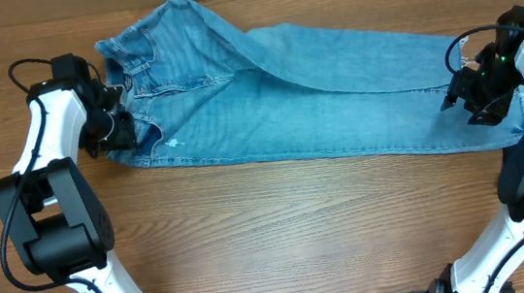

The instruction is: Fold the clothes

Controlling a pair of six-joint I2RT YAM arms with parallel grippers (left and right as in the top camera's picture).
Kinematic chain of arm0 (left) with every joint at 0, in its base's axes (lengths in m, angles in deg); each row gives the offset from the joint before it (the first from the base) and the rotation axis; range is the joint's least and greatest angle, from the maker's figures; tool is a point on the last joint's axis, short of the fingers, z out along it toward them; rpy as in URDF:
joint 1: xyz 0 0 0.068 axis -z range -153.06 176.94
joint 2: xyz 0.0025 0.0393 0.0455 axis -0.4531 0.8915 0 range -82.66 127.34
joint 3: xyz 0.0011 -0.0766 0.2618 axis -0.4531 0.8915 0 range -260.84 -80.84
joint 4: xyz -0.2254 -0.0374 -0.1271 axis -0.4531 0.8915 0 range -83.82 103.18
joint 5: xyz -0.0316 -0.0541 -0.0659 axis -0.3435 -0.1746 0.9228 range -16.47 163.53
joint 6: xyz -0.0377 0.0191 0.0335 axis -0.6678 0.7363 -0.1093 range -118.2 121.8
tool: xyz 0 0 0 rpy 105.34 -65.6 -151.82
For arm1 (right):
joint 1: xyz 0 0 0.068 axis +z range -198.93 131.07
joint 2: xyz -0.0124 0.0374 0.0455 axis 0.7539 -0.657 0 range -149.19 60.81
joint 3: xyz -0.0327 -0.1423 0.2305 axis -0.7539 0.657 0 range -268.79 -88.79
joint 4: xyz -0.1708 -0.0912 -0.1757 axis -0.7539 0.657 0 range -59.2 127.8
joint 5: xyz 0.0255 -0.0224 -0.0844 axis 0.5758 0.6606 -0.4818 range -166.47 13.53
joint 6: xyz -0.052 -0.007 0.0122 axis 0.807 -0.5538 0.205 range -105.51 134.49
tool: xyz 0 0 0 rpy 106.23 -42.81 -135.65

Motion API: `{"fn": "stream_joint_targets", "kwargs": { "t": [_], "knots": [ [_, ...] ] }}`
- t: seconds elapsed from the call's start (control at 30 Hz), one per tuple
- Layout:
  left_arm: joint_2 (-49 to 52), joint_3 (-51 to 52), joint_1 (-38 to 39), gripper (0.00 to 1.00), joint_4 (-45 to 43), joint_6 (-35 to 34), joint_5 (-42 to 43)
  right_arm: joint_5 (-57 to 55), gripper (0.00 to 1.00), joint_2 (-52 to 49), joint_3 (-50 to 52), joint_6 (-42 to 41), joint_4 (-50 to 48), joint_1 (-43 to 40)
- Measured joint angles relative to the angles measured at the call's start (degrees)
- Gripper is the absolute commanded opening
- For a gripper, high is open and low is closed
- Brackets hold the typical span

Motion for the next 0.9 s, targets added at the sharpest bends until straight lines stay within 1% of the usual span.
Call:
{"fn": "stream_joint_targets", "kwargs": {
  "t": [0.03,0.1,0.27,0.3,0.33,0.37,0.4,0.47,0.57,0.6,0.67,0.7,0.77,0.83,0.9],
  "knots": [
    [0.07,0.02,0.00,0.53,-0.68,0.00,-0.59,0.02,0.64,0.00,0.00,0.04,0.00,0.00],
    [0.17,0.02,0.00,0.58,-1.20,0.02,-1.20,0.02,0.64,0.00,0.00,0.02,0.00,0.00],
    [0.39,0.02,0.11,0.59,-1.64,0.24,-0.07,0.00,0.64,0.00,0.00,0.02,0.04,0.00],
    [0.39,0.02,0.13,0.57,-1.73,0.24,0.15,0.00,0.64,0.00,0.00,0.00,0.00,0.00],
    [0.39,0.02,0.24,0.46,-1.77,0.22,0.31,0.00,0.63,0.00,0.00,0.02,0.02,0.00],
    [0.39,0.02,0.50,0.38,-1.77,0.24,0.52,0.00,0.64,0.00,0.00,0.02,0.02,0.00],
    [0.39,0.02,0.68,0.24,-1.55,0.46,0.85,0.00,0.63,0.00,0.00,0.02,-0.02,0.00],
    [0.39,0.02,0.90,0.04,0.28,1.03,2.03,0.02,0.63,0.00,0.00,0.02,0.02,0.00],
    [0.39,0.02,1.66,0.04,3.13,1.07,3.06,0.00,0.61,0.00,0.00,0.02,0.09,0.00],
    [0.39,0.02,1.86,0.04,4.17,0.83,3.04,0.02,0.57,0.00,0.00,0.07,0.24,0.00],
    [0.39,0.02,2.03,0.04,6.69,-1.77,1.29,0.04,0.50,0.00,0.00,-0.07,0.52,0.00],
    [0.39,0.00,2.08,0.04,9.20,-3.98,-0.35,0.00,0.50,0.00,0.00,-0.04,1.09,0.00],
    [0.48,-0.07,2.05,0.04,16.15,-10.12,-3.74,0.02,0.50,0.00,0.02,0.02,2.43,0.00],
    [0.57,0.04,1.95,0.04,21.09,-15.80,-6.95,-0.07,0.50,0.00,0.07,0.02,4.26,0.00],
    [0.66,0.04,1.49,0.04,24.70,-22.86,-13.25,-0.31,0.51,0.00,0.07,0.02,5.40,0.00]
  ]
}}
